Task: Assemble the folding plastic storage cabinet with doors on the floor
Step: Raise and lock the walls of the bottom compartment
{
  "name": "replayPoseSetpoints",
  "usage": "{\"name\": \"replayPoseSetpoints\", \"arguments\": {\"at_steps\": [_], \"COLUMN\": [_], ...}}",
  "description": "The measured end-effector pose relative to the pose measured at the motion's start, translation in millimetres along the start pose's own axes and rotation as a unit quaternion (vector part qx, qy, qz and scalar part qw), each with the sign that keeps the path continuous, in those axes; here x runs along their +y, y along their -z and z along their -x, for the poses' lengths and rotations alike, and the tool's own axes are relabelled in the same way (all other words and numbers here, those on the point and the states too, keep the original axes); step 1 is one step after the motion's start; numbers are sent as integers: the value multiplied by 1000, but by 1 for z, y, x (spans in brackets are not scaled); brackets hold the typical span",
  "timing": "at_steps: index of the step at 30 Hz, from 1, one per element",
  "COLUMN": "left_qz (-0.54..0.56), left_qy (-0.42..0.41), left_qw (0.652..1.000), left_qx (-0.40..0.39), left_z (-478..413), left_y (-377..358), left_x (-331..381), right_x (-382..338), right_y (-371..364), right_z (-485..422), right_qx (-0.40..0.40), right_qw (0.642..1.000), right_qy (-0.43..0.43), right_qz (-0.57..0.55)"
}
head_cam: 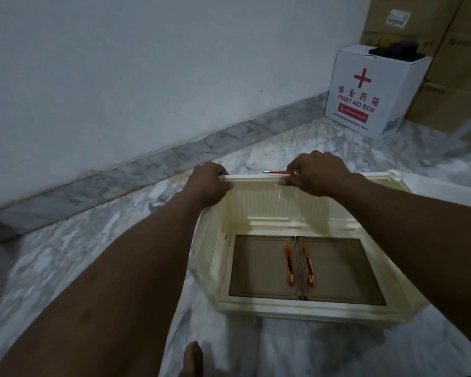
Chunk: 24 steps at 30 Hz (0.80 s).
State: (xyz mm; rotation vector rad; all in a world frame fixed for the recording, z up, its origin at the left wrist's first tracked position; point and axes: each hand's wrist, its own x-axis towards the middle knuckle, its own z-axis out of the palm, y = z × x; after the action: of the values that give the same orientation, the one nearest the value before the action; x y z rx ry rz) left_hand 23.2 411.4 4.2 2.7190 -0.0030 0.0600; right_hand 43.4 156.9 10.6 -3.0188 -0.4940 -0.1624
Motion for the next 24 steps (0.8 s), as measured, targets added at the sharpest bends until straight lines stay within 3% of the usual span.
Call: {"name": "replayPoseSetpoints", "arguments": {"at_steps": [9,13,15,17,24], "left_qz": [-19,-15,-17,-27,-92], "left_qy": [8,10,9,4,44], "left_qw": [999,1000,1000,1000,987], "left_qx": [29,20,9,-3,-121], "left_z": [-3,-4,-4,-6,-16], "left_y": [-1,0,2,4,-3], "left_x": [9,11,12,13,12], "right_x": [-2,-18,-38,-57,-87], "right_y": [-1,-12,-22,-41,-85], "right_z": [1,24,41,49,20], "right_qx": [-2,127,155,138,20], "right_qw": [1000,989,981,981,996], "right_qy": [-5,66,114,133,81], "right_qz": [16,21,12,15,-33]}}
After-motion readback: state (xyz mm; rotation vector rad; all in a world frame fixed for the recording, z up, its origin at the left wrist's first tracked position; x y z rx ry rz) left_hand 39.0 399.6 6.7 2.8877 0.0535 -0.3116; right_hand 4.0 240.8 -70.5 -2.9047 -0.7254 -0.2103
